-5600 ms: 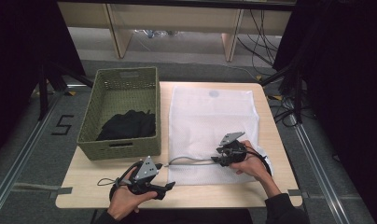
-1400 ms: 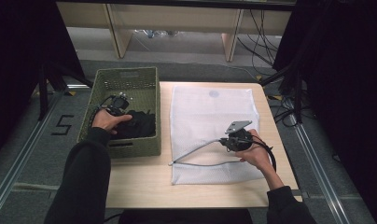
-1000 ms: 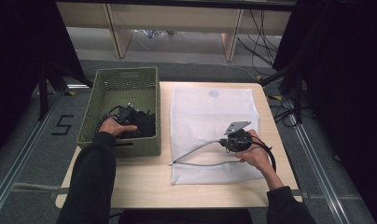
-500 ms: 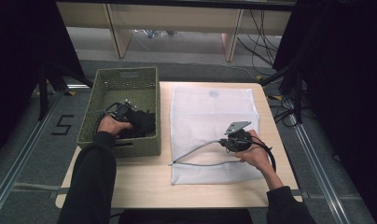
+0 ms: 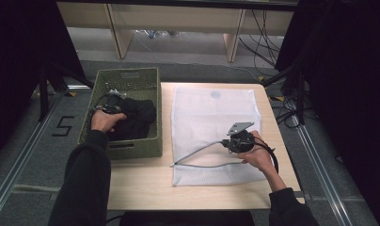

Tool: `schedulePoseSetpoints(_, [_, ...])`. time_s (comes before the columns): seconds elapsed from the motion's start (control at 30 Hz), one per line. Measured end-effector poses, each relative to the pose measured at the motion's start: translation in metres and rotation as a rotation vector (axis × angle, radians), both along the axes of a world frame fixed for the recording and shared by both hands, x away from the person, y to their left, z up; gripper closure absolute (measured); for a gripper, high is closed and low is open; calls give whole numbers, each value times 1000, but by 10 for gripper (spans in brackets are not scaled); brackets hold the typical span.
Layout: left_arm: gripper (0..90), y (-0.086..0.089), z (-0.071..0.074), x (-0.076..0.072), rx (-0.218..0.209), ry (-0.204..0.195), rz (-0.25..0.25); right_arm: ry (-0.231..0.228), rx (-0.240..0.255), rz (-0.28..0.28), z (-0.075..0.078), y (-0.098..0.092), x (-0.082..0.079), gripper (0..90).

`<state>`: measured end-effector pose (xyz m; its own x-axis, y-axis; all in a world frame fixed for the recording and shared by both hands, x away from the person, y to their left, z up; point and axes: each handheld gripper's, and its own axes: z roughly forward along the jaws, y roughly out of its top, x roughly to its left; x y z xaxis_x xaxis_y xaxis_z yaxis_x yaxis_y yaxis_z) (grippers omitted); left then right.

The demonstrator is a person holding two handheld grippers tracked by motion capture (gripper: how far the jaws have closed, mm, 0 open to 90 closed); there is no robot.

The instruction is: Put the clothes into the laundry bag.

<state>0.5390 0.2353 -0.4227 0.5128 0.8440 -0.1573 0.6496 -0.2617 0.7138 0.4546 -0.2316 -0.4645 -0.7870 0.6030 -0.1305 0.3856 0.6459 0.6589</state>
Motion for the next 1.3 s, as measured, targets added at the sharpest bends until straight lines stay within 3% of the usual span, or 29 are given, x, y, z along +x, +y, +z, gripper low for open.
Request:
schedulePoseSetpoints(0.17, [730,1,37,-13,-81,-92,28,-2,5,-10,2,0,0,891])
schedulePoseSetpoints(0.2, [729,-2,55,-21,-127,-104,-5,-16,13,-8,4,-1,1,891])
schedulePoseSetpoints(0.23, [730,-2,55,-21,-127,-104,-5,-16,13,-8,4,-1,1,891])
schedulePoseSetpoints(0.27, [730,-8,71,-30,-155,-116,-33,-24,18,-1,7,-3,2,891])
schedulePoseSetpoints(0.3, [730,-8,71,-30,-155,-116,-33,-24,18,-1,7,-3,2,891])
schedulePoseSetpoints(0.43, [730,-24,99,-56,-181,-147,-127,-40,37,-8,17,-4,3,892])
schedulePoseSetpoints(0.5, [730,-26,103,-60,-185,-147,-138,-51,37,-1,18,-5,4,891])
schedulePoseSetpoints(0.53, [730,-29,108,-65,-198,-148,-158,-35,35,-1,21,-5,3,892])
schedulePoseSetpoints(0.57, [730,-33,118,-75,-227,-161,-186,-48,38,1,24,-7,4,891])
schedulePoseSetpoints(0.7, [730,-35,128,-85,-254,-177,-217,-39,47,-12,24,-7,4,891])
schedulePoseSetpoints(0.73, [730,-35,130,-88,-271,-175,-221,-59,47,-8,22,-6,5,891])
schedulePoseSetpoints(0.83, [730,-41,134,-98,-290,-158,-256,-57,47,-6,22,-5,5,891])
schedulePoseSetpoints(0.9, [730,-48,134,-106,-293,-152,-294,-55,49,-6,22,-5,5,891])
schedulePoseSetpoints(0.97, [730,-49,134,-108,-292,-158,-300,-54,48,-5,22,-5,5,891])
schedulePoseSetpoints(1.07, [731,-54,133,-113,-339,-142,-316,-55,51,-12,22,-5,4,891])
schedulePoseSetpoints(1.2, [733,-60,135,-119,-334,-142,-339,-45,55,-14,22,-5,5,891])
schedulePoseSetpoints(1.27, [734,-65,140,-125,-389,-116,-370,-58,56,-5,22,-6,6,892])
schedulePoseSetpoints(1.3, [734,-65,140,-125,-389,-116,-370,-58,60,-4,22,-6,6,891])
